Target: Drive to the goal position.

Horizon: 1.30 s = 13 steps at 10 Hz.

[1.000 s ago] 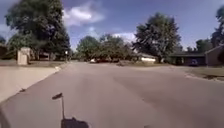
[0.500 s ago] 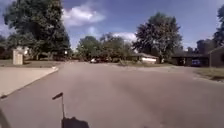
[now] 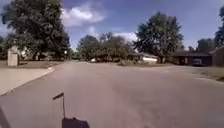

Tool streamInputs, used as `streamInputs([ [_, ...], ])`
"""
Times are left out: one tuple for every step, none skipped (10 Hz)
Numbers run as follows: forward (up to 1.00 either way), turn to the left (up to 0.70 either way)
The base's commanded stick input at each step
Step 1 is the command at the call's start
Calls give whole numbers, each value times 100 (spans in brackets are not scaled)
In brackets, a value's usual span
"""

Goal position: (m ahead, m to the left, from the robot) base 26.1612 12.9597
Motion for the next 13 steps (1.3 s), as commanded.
streamInputs([
  [100,0],
  [100,0],
  [100,0],
  [100,0],
  [100,0],
  [100,0],
  [100,0],
  [100,0],
  [100,0],
  [100,0],
  [100,0],
  [100,0],
  [100,0],
])
